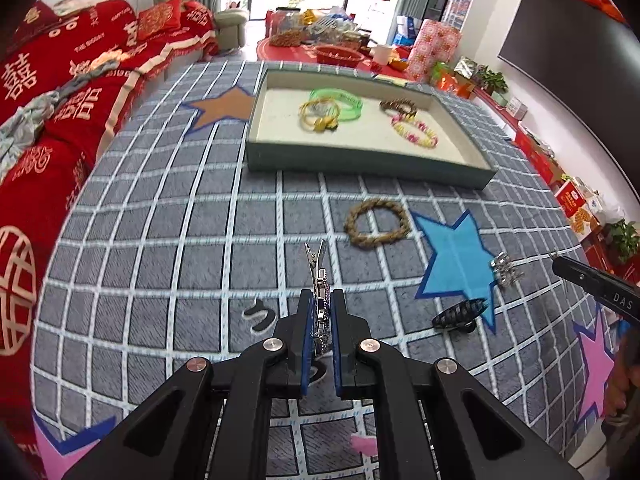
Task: Organize jewelry
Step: 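Grasp the rhinestone hair clip with the left tool while the right tool grasps the beige clip, then carry both clips into the tray and open both tools to release them, then move both tools back over the remaining jewelry on the mat, then grasp the braided brown bracelet with the left tool while the right tool grasps the purple heart pendant, then carry the braided bracelet and heart pendant over the tray with both tools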
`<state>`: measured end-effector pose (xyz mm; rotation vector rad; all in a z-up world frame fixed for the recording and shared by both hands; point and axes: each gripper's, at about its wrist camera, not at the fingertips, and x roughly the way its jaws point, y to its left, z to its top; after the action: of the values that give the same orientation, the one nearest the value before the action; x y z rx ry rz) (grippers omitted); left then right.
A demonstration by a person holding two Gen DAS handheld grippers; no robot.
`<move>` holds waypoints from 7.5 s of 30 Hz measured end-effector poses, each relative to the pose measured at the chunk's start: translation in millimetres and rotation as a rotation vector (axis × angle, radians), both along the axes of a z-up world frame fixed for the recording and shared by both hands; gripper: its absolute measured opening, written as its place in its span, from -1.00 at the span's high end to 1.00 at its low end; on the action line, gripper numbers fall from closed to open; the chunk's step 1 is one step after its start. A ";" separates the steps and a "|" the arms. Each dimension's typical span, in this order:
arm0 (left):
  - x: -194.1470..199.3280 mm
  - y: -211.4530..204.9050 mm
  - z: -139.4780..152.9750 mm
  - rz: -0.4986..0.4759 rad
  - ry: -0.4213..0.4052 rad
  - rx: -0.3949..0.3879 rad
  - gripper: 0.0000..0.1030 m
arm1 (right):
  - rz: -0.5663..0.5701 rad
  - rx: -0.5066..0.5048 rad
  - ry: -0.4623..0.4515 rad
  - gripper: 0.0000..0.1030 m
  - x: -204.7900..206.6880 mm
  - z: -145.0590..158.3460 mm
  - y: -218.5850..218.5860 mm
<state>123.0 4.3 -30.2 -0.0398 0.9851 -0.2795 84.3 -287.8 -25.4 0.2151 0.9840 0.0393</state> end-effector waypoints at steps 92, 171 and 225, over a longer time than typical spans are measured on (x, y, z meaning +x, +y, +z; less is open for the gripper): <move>87.6 -24.3 33.5 -0.044 -0.145 0.100 -0.53 | -0.040 0.266 -0.076 -0.68 92.2 34.0 17.9; 72.5 -72.6 -39.1 -0.181 -0.003 0.189 -0.82 | -0.020 -0.153 0.085 0.67 31.2 -38.4 41.9; 54.1 -30.5 14.4 -0.135 -0.110 0.079 0.51 | -0.060 0.035 0.034 0.66 38.3 -0.4 24.9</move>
<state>177.1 -26.2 -15.8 0.1131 0.8903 -0.3631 122.6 -262.8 -25.8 0.2775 1.0108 -0.0019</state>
